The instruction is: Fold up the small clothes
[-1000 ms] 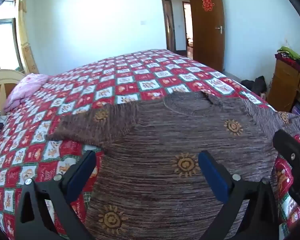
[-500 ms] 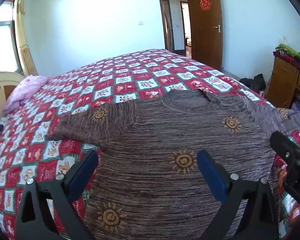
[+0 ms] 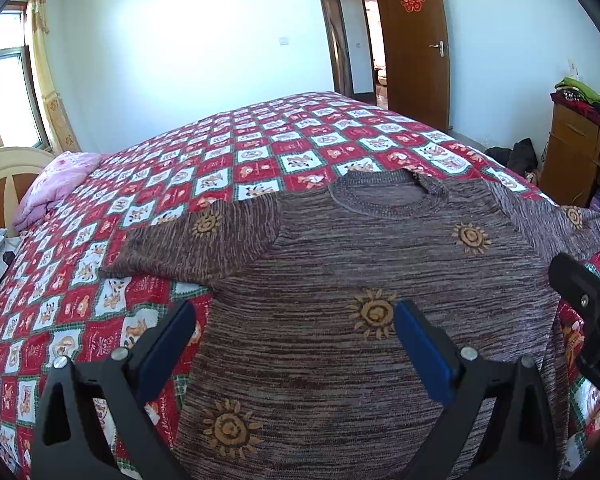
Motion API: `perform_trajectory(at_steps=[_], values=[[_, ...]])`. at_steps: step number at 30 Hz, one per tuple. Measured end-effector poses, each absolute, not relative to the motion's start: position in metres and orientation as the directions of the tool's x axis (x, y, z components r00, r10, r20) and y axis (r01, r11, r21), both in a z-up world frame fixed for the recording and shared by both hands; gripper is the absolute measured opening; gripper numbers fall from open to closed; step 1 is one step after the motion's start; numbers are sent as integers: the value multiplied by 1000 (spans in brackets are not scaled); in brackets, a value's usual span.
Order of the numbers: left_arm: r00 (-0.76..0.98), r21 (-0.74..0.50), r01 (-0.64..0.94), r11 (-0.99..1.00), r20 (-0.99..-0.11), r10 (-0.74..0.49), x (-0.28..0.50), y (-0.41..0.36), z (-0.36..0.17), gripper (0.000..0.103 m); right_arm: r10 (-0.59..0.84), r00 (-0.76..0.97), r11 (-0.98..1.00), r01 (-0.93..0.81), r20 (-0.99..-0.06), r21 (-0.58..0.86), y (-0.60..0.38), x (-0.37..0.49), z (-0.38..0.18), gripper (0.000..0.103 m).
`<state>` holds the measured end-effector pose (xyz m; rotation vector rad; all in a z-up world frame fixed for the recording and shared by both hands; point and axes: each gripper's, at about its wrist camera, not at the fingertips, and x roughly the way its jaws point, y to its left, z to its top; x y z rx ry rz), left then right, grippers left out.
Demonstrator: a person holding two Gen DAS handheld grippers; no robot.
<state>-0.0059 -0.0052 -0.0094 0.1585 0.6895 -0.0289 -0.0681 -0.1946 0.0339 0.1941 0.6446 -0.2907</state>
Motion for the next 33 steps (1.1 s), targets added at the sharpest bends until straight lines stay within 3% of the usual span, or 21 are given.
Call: perform_trajectory(at_steps=[33], values=[[754, 118, 83, 990, -656, 14, -4, -7, -13, 101, -198, 736, 941, 327, -648, 84, -196, -63, 23, 102]])
